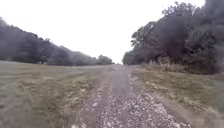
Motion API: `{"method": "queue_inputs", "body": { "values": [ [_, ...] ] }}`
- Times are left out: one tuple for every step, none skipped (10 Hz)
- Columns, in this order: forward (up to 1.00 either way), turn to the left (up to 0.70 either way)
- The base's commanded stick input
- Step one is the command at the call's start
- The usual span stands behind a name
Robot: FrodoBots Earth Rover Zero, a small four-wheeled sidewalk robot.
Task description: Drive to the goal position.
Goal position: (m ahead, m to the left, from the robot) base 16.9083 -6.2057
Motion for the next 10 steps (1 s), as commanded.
{"method": "queue_inputs", "body": {
  "values": [
    [0.60,0.01],
    [0.60,0.01],
    [0.60,0.01],
    [0.60,0.01],
    [0.60,-0.14],
    [0.60,-0.14],
    [0.60,-0.14],
    [0.60,-0.14],
    [0.60,-0.14],
    [0.60,-0.14]
  ]
}}
